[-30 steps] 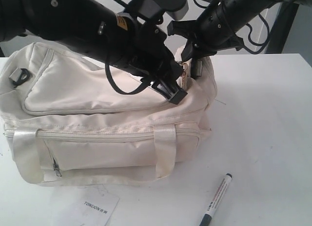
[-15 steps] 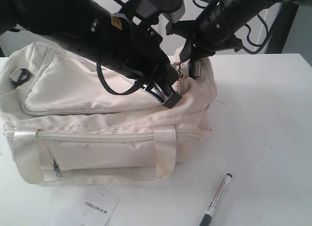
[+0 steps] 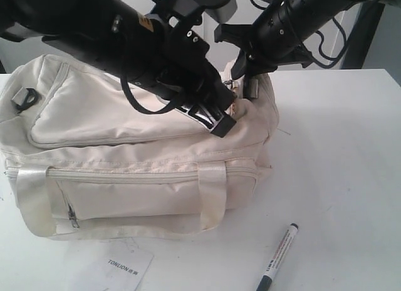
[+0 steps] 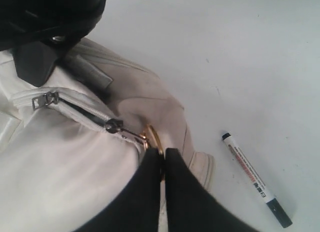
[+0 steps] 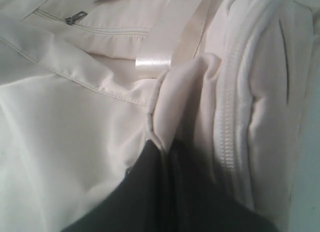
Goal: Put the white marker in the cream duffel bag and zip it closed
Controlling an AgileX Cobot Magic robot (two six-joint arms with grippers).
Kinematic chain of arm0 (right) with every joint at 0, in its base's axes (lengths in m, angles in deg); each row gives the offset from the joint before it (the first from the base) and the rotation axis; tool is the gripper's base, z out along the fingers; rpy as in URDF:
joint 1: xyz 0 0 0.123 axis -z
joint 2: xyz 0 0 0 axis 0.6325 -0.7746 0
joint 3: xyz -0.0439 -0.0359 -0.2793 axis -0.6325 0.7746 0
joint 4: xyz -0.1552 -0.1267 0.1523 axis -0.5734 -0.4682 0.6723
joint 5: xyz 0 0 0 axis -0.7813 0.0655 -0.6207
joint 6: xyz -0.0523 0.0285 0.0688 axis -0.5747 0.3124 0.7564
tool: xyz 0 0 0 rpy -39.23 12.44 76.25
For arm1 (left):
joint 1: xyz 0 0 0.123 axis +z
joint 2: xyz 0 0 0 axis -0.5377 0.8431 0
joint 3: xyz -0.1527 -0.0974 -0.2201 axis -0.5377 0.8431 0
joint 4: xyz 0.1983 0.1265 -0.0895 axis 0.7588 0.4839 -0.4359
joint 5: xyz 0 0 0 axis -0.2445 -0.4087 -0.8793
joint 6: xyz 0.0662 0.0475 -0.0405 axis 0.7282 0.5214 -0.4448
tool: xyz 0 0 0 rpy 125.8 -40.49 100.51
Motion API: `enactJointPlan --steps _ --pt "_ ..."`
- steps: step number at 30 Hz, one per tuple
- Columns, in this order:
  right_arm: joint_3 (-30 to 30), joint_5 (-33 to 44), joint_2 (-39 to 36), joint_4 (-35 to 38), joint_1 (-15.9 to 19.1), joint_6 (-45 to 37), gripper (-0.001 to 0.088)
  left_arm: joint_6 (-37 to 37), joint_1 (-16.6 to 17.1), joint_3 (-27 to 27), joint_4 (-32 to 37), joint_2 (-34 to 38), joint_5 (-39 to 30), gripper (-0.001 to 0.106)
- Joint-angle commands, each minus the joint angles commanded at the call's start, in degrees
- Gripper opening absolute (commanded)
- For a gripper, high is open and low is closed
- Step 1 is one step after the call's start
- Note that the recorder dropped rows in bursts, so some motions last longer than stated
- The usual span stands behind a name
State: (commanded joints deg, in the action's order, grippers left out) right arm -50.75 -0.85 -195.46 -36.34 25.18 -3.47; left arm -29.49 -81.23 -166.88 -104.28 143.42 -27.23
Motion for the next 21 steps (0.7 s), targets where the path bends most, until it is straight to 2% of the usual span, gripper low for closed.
enactJointPlan --steps 3,9,14,21 --pt "0.0 0.0 -0.1 0.11 0.25 0.0 0.0 4.29 0.0 0.0 -3.02 0.0 -1.25 0.0" --pt "0.0 0.23 -0.07 0.11 0.38 0.0 0.0 5.51 0.0 0.0 -2.92 0.0 -1.97 0.0" --pt "0.0 0.23 -0.07 0.11 0.38 0.0 0.0 5.51 0.0 0.0 0.71 0.0 -5.16 0.0" --pt "0.0 -0.27 -0.07 0.11 0.38 0.0 0.0 11.48 0.0 0.0 -2.63 -0.11 -7.11 0.0"
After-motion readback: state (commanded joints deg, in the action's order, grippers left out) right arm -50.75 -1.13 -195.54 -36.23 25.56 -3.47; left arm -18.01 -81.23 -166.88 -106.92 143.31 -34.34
